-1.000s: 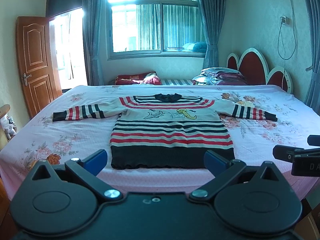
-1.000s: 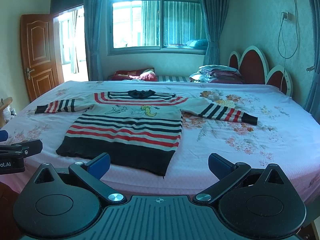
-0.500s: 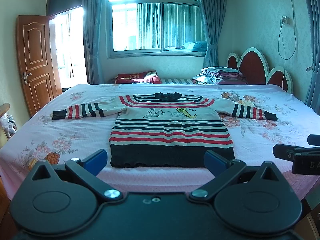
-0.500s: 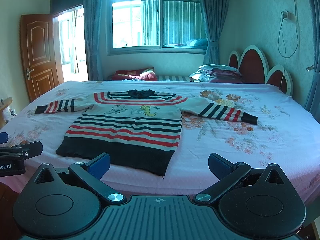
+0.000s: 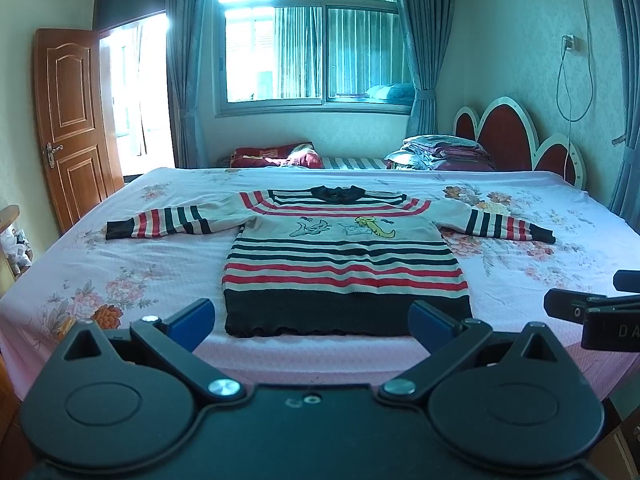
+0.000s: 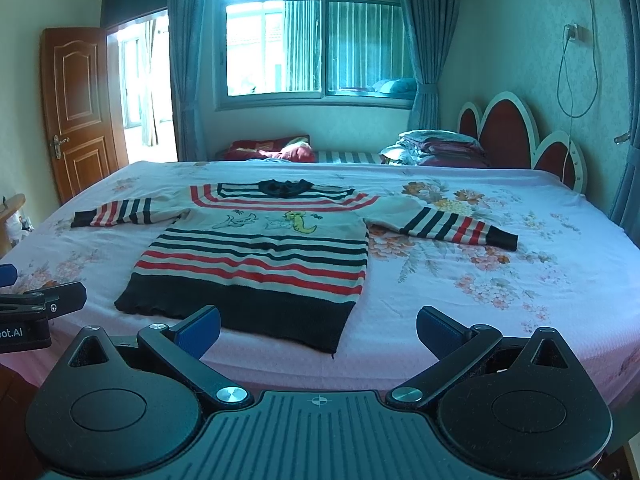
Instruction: Fold small clothes
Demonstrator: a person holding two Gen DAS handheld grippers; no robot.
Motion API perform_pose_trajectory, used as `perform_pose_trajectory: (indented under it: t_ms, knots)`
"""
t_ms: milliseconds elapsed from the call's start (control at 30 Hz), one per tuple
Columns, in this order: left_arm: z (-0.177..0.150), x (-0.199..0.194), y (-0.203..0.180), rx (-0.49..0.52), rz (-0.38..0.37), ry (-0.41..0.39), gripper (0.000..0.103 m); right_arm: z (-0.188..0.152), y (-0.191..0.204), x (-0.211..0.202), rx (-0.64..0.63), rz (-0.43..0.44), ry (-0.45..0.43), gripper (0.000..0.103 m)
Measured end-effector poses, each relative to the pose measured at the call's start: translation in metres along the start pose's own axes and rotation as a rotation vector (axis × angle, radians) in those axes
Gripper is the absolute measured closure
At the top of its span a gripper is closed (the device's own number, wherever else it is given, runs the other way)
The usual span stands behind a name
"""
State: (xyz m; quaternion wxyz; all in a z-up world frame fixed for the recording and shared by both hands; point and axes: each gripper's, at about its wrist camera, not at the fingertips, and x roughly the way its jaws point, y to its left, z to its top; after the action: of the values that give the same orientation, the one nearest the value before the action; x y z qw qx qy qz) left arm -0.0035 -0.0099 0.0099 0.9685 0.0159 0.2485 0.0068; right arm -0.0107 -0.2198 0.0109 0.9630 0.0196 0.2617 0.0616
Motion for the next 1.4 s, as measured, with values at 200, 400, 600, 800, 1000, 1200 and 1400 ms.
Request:
perform_pose_trajectory:
  t_ms: [200,400,600,800,1000,1200,1400]
  knots:
    - [0.000,0.001,0.003,-0.004,0.000,0.000,0.000,0.001,0.003,0.001,-0.003,-0.001,-0.002,0.000]
    - [0.000,0.001,0.004,-0.005,-0.002,0.000,0.000,0.002,0.005,0.002,-0.003,-0.002,-0.001,0.000]
    - [-0.001,0.002,0.007,-0.005,-0.002,0.002,0.000,0.000,0.006,0.003,-0.002,-0.004,0.000,0.000]
    - [-0.002,0.004,0.006,-0.005,-0.005,0.003,0.000,-0.001,0.001,0.007,0.001,-0.006,0.000,0.000]
    - [0.001,0.013,0.002,0.003,-0.011,0.008,0.000,0.000,-0.007,0.014,0.011,-0.013,0.003,0.000]
    - [0.011,0.033,-0.002,0.012,-0.026,0.005,0.000,0.008,-0.013,0.028,0.014,-0.027,0.002,0.000]
    - [0.029,0.064,0.000,0.016,-0.037,-0.006,0.000,0.026,-0.015,0.054,0.017,-0.044,-0.008,0.000]
